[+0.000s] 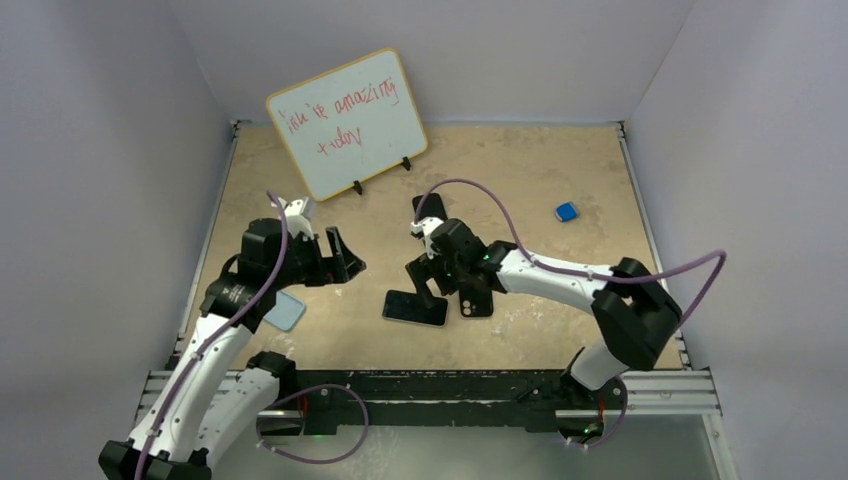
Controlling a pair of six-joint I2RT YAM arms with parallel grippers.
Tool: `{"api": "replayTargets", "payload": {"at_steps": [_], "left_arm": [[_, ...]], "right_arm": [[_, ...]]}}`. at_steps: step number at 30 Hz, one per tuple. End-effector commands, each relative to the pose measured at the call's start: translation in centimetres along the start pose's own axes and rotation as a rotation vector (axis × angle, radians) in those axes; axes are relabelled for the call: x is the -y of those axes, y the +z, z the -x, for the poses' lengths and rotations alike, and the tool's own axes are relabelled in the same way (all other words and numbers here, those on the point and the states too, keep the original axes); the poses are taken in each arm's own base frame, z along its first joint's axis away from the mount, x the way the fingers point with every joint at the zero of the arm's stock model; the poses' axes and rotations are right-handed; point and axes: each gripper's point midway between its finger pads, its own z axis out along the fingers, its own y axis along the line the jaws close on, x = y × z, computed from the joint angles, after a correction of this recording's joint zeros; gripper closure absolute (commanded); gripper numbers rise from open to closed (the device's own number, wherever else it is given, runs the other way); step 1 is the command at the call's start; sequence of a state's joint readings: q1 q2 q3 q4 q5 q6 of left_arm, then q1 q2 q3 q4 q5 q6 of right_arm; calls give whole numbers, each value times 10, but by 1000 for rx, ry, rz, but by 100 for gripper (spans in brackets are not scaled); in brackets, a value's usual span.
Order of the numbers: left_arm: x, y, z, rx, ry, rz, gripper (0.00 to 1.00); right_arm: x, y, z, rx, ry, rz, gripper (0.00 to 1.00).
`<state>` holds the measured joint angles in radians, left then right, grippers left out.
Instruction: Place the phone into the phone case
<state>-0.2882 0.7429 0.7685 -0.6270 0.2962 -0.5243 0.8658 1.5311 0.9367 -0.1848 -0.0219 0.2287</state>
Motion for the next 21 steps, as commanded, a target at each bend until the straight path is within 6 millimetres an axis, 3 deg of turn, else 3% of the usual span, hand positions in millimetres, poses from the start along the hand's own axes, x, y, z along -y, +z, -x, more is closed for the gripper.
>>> {"api": "replayTargets", "payload": {"at_steps": [1, 10, 14, 21], "left_arm": [[-2, 14, -29, -93, -99, -44, 16], [-15, 58, -91, -217, -317, -140, 33], [-22, 63, -113, -255, -362, -142, 34], [-34, 72, -134, -251, -420, -145, 35]], "right_arm": [[-17, 15, 7, -25, -62, 98, 5], [-44, 25, -15, -67, 52, 256, 9], [-46, 24, -25, -94, 69, 276, 9], [-70, 14, -35, -105, 144, 420, 10]]}}
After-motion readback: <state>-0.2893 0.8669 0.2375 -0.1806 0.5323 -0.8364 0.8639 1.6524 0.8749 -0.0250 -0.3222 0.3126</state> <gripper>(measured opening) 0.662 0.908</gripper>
